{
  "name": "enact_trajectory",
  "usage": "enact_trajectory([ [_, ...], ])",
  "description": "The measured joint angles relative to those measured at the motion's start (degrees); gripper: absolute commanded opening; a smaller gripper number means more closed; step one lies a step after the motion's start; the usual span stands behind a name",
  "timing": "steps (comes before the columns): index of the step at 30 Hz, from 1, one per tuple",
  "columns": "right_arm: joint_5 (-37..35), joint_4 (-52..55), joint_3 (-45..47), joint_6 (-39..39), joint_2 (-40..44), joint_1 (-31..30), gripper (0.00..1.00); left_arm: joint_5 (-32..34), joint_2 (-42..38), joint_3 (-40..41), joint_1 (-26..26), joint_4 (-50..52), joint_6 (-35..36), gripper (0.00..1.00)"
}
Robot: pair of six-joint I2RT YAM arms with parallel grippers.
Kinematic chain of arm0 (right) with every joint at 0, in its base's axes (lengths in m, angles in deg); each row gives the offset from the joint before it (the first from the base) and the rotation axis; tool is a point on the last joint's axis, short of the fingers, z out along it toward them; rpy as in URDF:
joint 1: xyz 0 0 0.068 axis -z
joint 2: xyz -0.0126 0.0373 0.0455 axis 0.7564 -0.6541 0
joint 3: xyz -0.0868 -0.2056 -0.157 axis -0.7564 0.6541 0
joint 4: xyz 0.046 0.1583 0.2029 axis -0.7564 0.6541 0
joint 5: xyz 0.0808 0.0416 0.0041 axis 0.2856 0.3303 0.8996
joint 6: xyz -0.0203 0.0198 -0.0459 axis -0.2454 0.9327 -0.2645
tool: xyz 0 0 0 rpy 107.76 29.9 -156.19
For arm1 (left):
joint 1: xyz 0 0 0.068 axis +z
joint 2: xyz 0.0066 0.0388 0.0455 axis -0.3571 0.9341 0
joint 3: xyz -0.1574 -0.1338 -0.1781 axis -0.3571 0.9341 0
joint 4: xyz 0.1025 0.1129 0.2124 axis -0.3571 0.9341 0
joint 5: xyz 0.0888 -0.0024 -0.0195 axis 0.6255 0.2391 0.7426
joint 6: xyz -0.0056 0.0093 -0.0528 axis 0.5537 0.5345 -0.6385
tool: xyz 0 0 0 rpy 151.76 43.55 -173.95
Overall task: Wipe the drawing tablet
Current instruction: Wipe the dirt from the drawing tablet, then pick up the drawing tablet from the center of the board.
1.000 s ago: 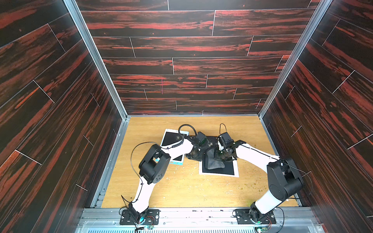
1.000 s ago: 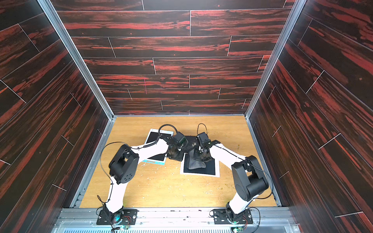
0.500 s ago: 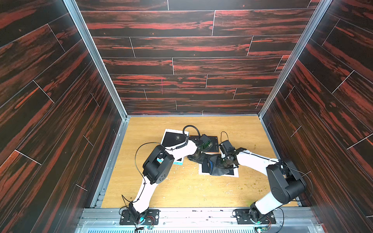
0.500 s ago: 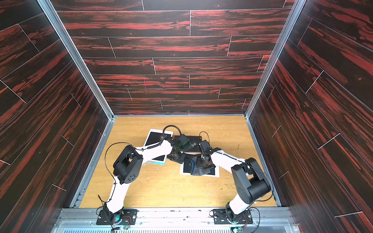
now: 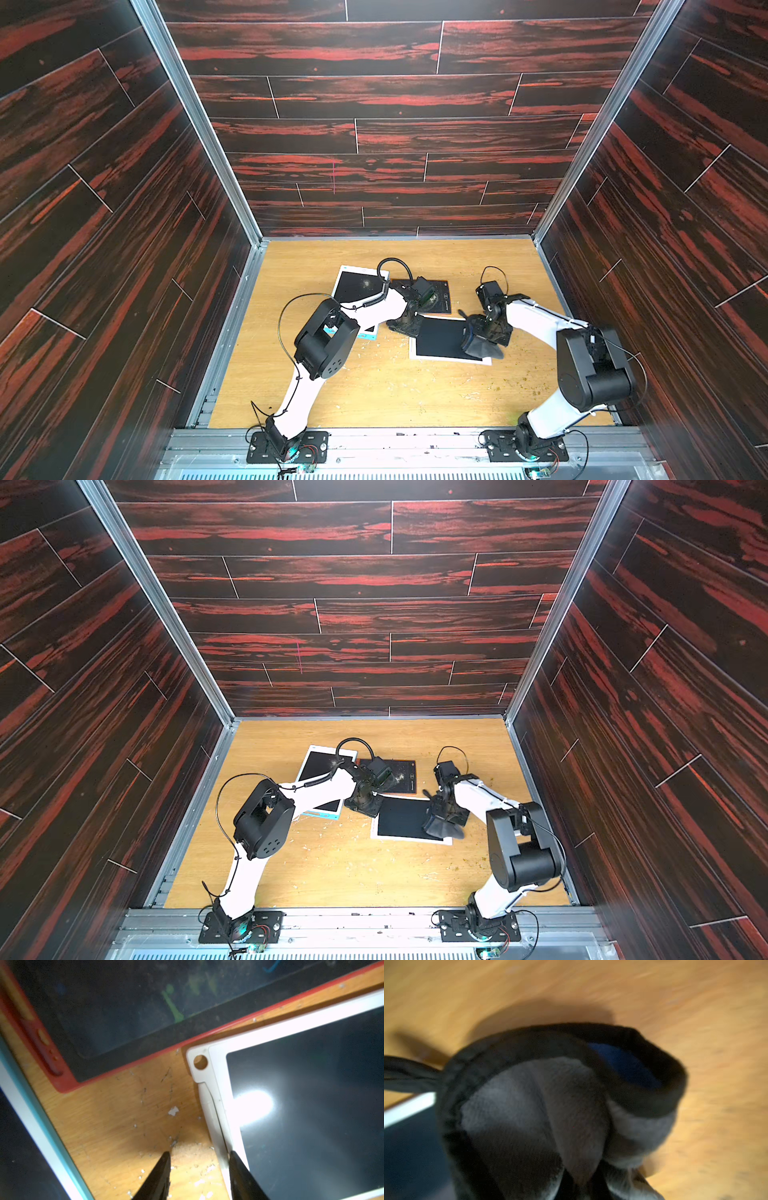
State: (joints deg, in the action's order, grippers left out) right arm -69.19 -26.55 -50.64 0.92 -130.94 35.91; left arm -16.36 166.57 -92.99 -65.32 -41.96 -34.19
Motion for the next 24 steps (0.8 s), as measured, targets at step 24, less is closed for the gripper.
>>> enact_trajectory([
  [24,-13.9,11.7,-22.7,3.1,-6.2,9.8,0.24,1.1,-7.0,3.7,0.4,1.3,-0.5,0.66],
])
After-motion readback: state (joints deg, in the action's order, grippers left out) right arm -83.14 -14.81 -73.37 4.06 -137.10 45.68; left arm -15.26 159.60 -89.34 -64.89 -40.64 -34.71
